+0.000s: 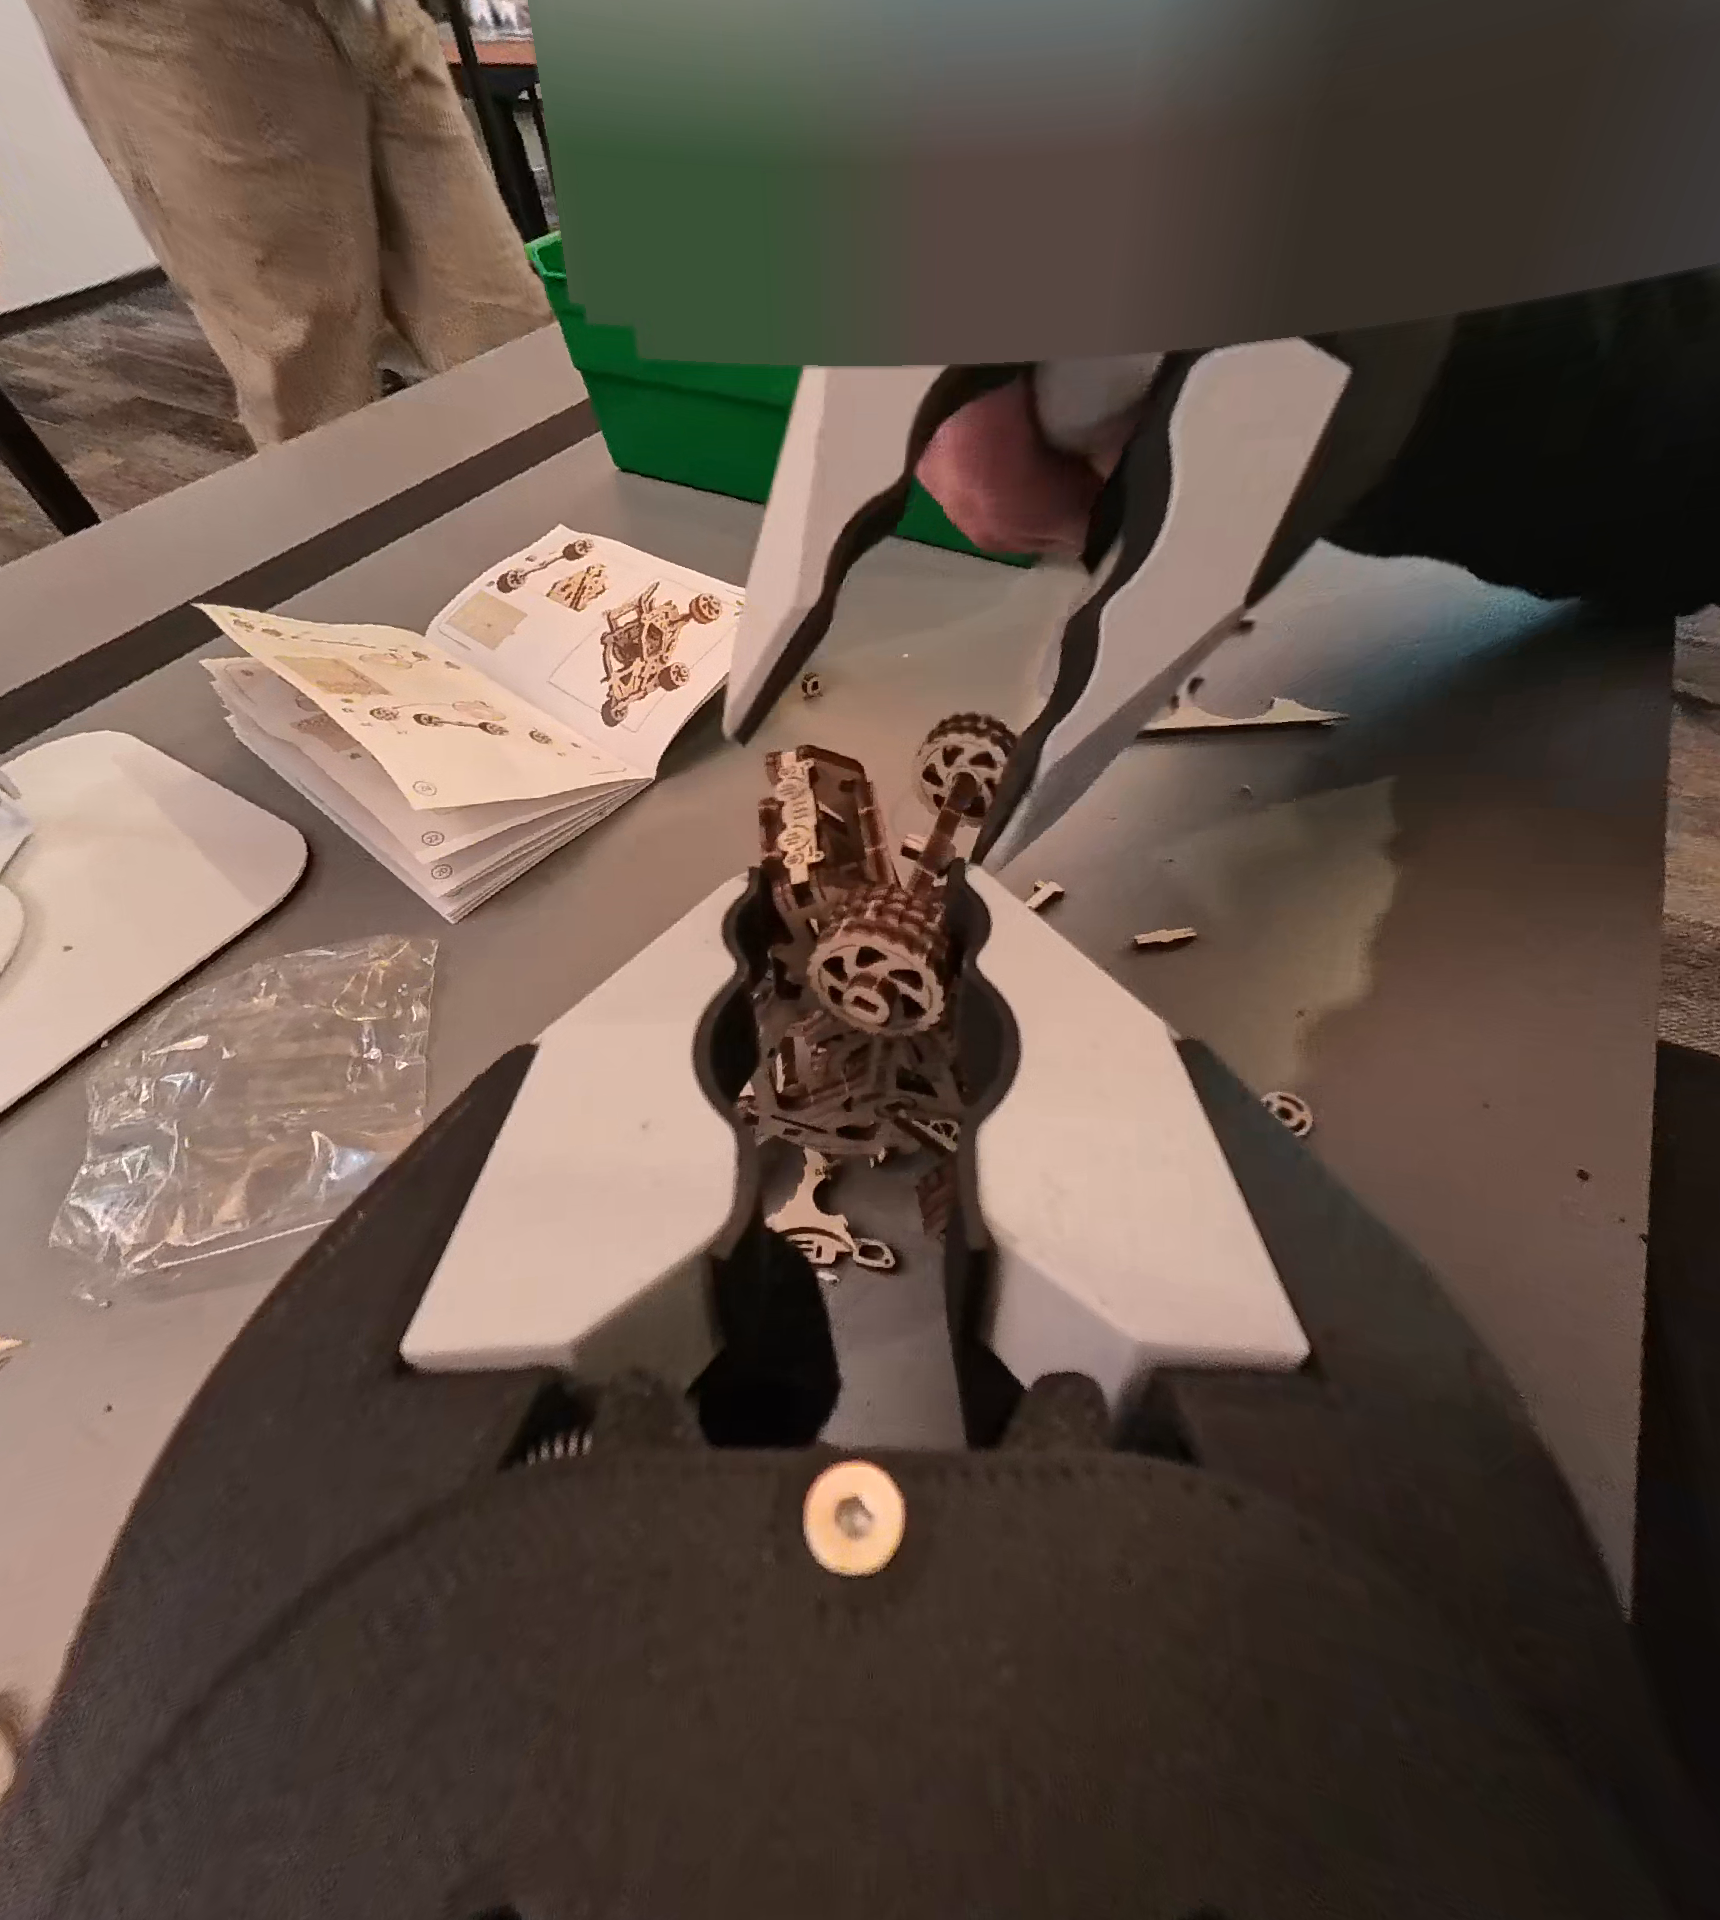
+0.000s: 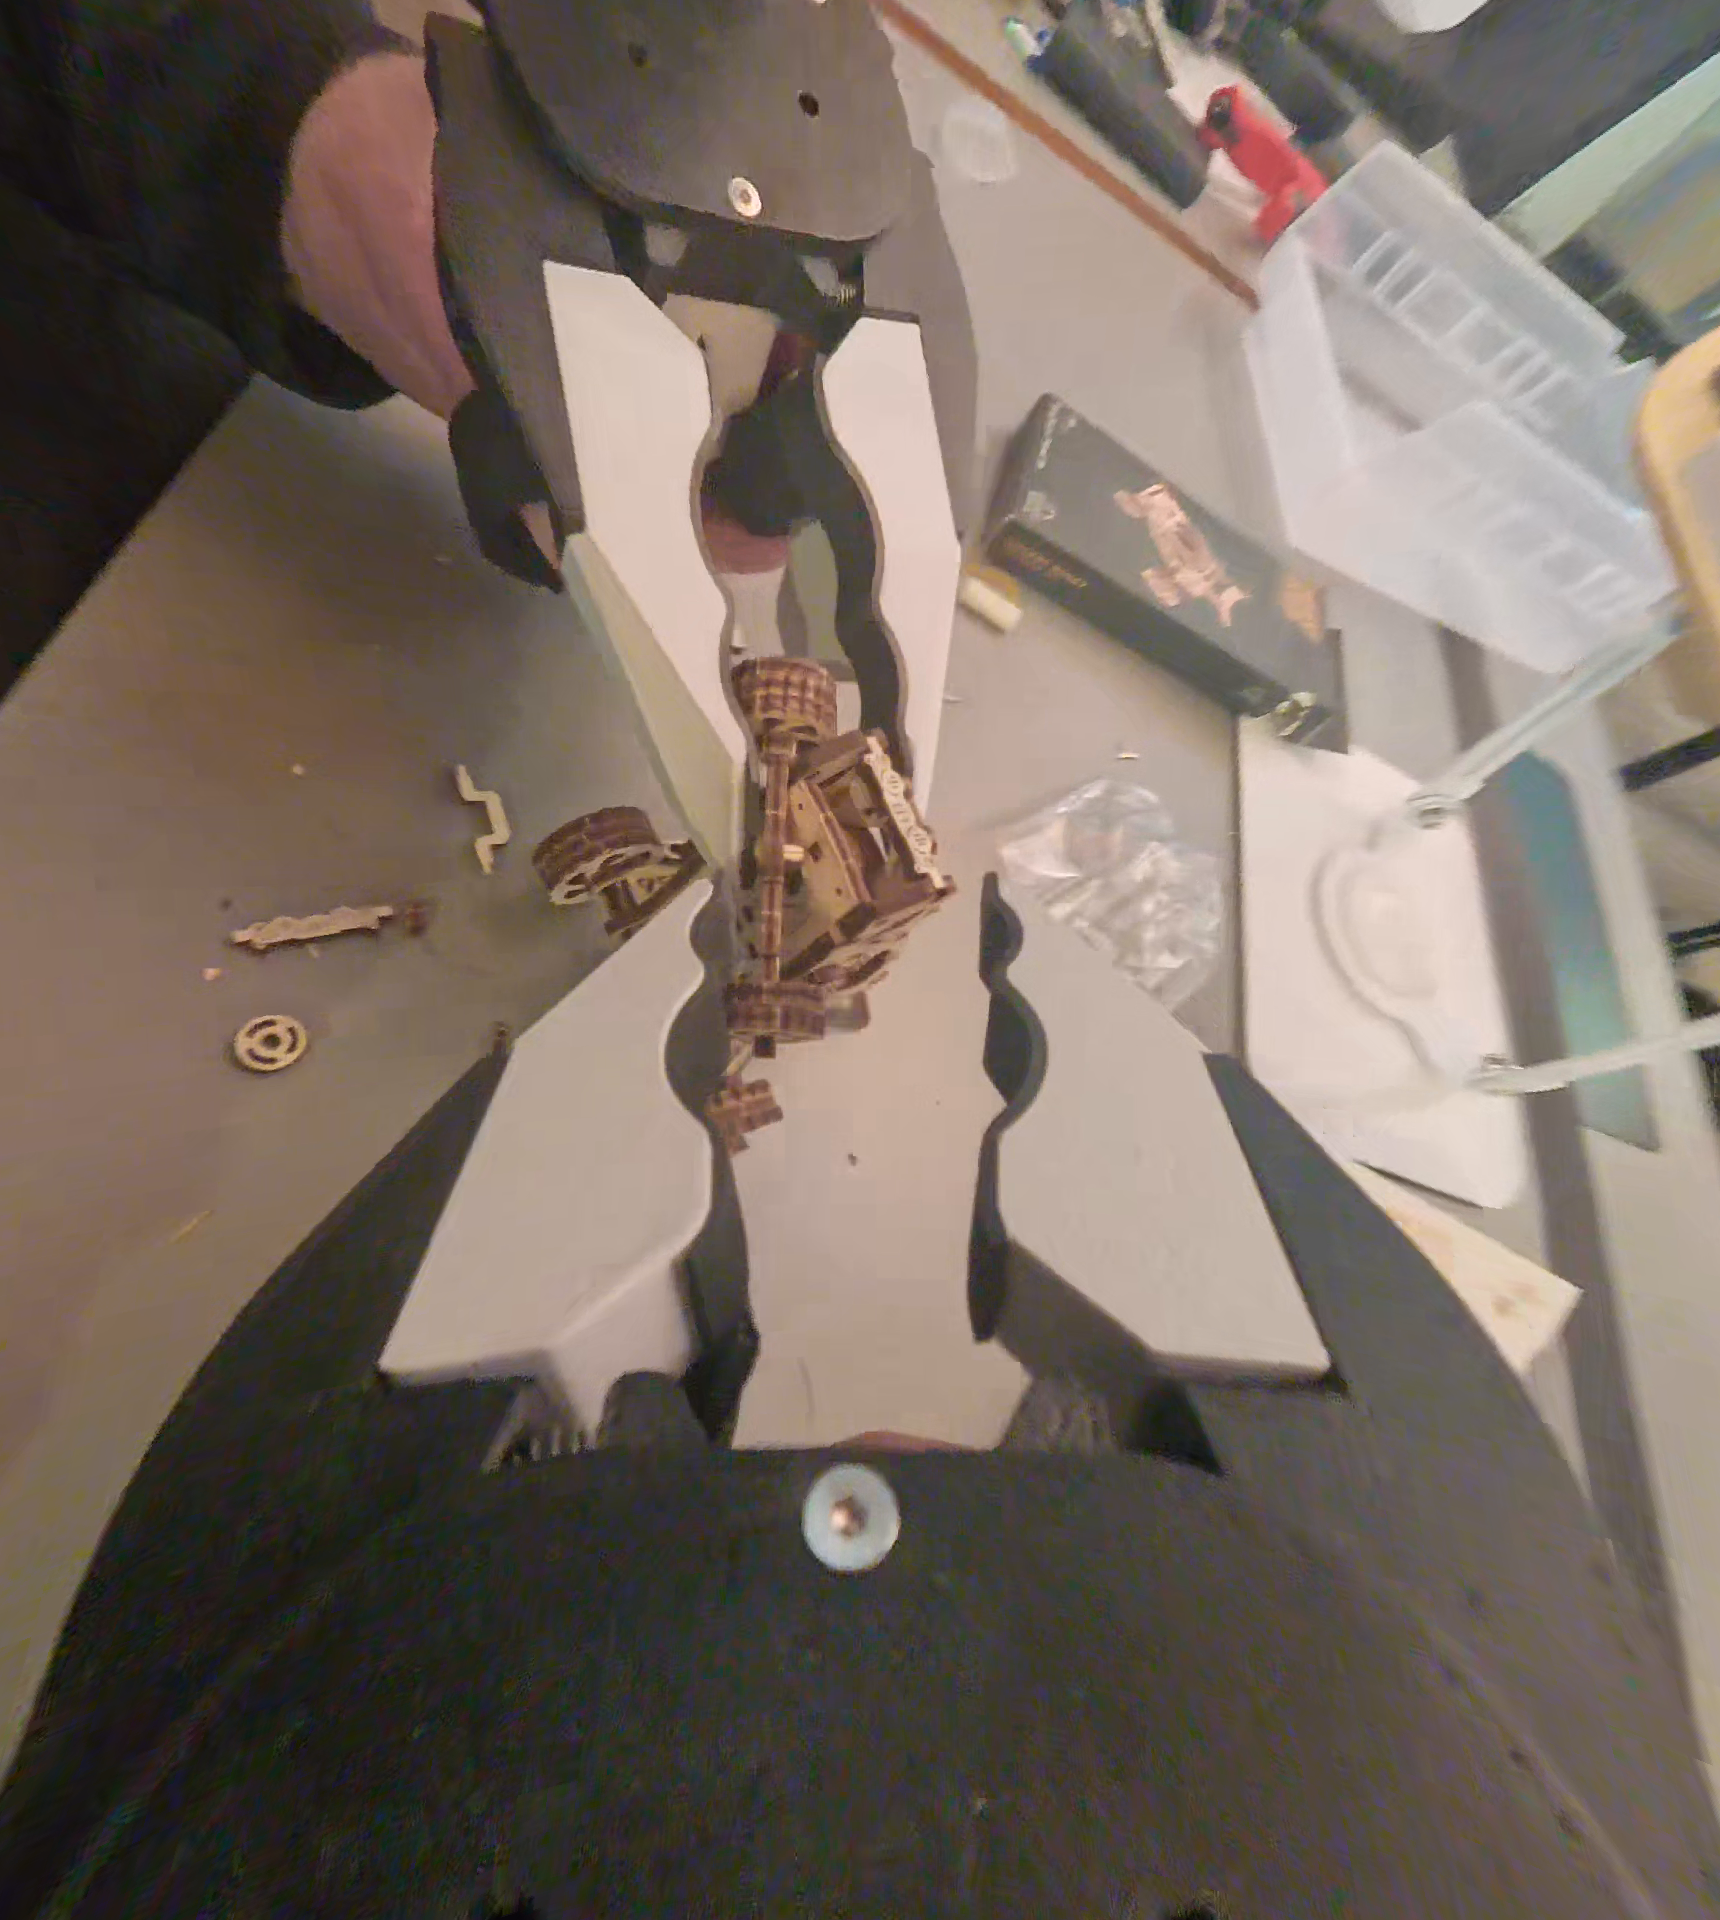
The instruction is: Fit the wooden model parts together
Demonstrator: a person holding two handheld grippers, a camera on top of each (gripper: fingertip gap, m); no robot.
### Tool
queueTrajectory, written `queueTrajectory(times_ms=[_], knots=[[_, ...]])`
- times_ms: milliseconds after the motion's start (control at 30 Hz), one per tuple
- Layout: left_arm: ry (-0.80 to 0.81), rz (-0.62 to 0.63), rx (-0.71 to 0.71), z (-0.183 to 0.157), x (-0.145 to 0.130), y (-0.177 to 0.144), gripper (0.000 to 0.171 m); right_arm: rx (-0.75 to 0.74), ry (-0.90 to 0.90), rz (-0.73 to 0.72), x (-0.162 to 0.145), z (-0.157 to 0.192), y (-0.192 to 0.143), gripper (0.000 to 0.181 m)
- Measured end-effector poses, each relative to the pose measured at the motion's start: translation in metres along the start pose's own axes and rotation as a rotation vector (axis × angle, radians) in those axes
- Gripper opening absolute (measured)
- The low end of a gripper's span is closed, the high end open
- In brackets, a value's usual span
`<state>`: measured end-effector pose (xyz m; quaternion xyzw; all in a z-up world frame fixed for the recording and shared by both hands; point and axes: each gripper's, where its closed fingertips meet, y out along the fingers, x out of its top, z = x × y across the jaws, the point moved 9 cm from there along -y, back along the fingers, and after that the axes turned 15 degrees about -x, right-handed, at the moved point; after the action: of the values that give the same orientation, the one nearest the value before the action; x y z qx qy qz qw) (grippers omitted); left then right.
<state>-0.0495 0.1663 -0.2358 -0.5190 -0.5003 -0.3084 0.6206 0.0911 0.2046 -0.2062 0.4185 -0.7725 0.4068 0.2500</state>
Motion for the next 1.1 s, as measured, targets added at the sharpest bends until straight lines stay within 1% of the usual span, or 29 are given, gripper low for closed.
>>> queueTrajectory(times_ms=[167, 267, 400, 467, 733, 933, 1067, 1100], knots=[[0.027, 0.016, -0.023, -0.002, 0.001, 0.0, 0.031, 0.187, 0.095, 0.052, -0.002, -0.008, 0.006, 0.039], [0.03, 0.019, -0.034, -0.002, 0.001, 0.0, 0.031, 0.246, 0.102, 0.089, 0.001, -0.014, 0.007, 0.031], [0.033, 0.015, -0.035, -0.002, 0.001, 0.001, 0.032, 0.314, 0.105, 0.136, 0.004, -0.02, 0.009, 0.029], [0.033, 0.015, -0.032, -0.003, 0.001, 0.001, 0.032, 0.332, 0.095, 0.159, 0.006, -0.021, 0.01, 0.029], [0.037, 0.013, -0.045, -0.003, 0.0, 0.0, 0.033, 0.339, 0.045, 0.154, 0.007, -0.021, 0.011, 0.029], [0.054, 0.014, -0.069, -0.005, 0.002, 0.004, 0.032, 0.421, 0.039, 0.176, 0.006, -0.02, 0.014, 0.031], [0.058, 0.005, -0.077, -0.005, 0.002, 0.004, 0.033, 0.436, 0.025, 0.189, 0.007, -0.02, 0.013, 0.03], [0.056, 0.004, -0.081, -0.005, 0.002, 0.005, 0.036, 0.437, 0.021, 0.194, 0.007, -0.02, 0.014, 0.03]])
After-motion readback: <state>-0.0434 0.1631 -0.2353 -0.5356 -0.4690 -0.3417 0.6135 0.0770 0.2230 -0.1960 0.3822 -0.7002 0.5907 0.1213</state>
